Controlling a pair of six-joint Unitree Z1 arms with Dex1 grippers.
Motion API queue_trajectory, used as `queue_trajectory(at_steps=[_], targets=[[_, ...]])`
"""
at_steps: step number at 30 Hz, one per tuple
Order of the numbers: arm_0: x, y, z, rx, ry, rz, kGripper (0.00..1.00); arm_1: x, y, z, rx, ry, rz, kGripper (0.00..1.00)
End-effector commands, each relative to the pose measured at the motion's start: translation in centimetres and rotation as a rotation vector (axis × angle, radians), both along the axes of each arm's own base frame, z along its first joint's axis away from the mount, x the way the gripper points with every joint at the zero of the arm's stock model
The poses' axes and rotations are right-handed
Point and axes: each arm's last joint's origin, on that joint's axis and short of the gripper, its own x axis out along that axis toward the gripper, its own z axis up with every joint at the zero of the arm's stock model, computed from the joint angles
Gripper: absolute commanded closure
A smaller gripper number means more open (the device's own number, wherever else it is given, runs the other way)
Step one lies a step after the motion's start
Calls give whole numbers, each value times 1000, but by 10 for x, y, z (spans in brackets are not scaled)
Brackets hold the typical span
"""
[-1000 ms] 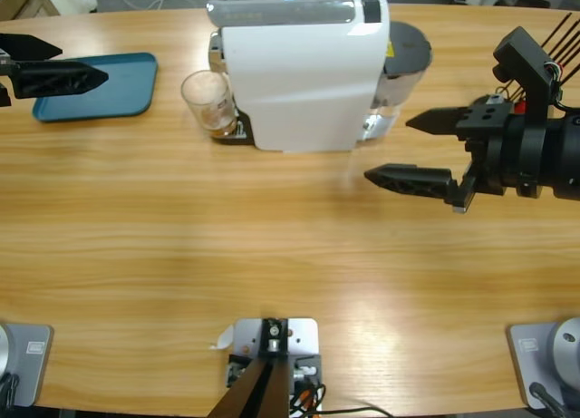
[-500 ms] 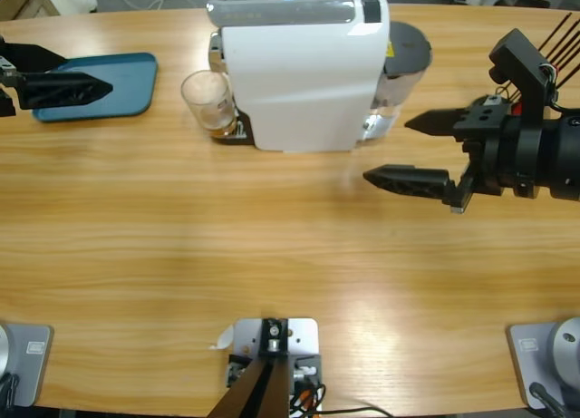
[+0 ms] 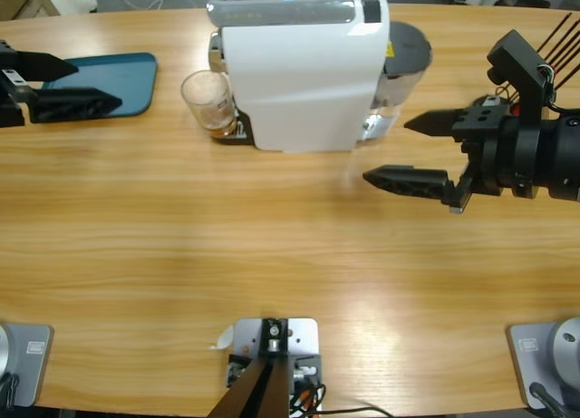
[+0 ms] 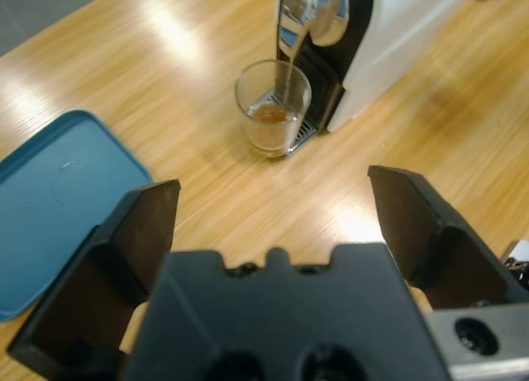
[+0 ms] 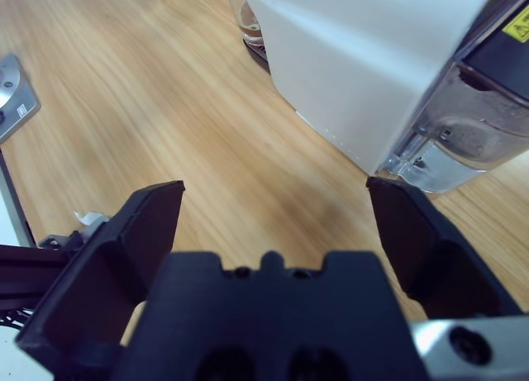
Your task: Pour coffee
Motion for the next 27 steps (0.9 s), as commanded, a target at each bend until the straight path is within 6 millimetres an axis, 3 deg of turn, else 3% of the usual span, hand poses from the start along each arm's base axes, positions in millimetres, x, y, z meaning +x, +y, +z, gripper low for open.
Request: queue_trajectory(at_steps=[1, 12, 27], targets=[[22, -19, -43, 106, 83, -137, 0, 11, 11, -11, -32, 33, 0, 0], [72, -51, -60, 162, 44, -287, 0, 23, 21, -22, -41, 63, 9, 0], [118, -67, -84, 131, 36, -310, 0, 44, 29, -31, -27, 100, 5, 0]])
